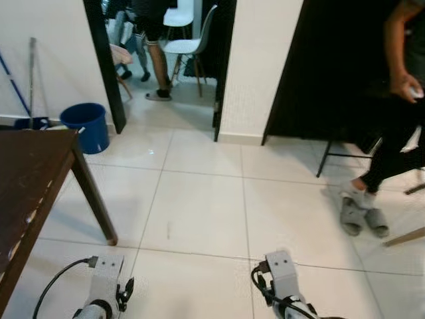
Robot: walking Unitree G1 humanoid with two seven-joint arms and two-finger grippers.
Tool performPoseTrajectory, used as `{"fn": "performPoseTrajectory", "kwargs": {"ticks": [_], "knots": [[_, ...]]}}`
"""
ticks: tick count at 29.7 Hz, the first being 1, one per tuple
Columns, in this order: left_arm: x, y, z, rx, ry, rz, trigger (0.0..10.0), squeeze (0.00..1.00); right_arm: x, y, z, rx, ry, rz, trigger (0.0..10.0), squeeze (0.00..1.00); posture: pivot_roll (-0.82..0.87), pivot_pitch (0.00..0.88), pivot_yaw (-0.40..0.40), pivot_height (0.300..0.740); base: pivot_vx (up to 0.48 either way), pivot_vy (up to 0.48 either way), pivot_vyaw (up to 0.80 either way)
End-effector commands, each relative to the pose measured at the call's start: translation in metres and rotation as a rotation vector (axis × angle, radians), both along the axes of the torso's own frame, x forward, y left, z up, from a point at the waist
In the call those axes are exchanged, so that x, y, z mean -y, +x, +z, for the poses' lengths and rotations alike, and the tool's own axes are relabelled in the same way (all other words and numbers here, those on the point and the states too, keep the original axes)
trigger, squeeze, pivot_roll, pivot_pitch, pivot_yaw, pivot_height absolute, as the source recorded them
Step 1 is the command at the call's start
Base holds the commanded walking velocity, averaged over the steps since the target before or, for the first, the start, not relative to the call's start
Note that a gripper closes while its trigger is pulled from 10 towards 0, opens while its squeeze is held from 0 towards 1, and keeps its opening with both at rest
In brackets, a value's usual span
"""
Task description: Setting the table
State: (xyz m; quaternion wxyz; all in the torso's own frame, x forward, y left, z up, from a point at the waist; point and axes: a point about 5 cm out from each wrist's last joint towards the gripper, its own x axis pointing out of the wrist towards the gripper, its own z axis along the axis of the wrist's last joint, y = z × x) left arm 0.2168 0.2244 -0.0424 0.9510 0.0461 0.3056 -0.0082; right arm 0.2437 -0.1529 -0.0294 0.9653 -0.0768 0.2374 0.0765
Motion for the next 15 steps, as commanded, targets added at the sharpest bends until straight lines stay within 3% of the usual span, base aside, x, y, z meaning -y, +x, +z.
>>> {"fn": "performPoseTrajectory", "kwargs": {"ticks": [1,15], "knots": [[0.0001,-0.0055,-0.0047,-0.028,-0.005,0.003,10.0,0.0,0.0,-0.0055,-0.0054,-0.027,-0.003,0.002,10.0,0.0,-0.01,0.0,0.065,0.74,0.0,0.0,-0.79],[0.0005,-0.007,-0.007,-0.032,-0.014,0.002,10.0,0.0,0.0016,-0.0067,-0.0067,-0.027,-0.001,-0.008,10.0,0.0,-0.01,0.0,0.069,0.74,0.0,0.0,-0.79]]}}
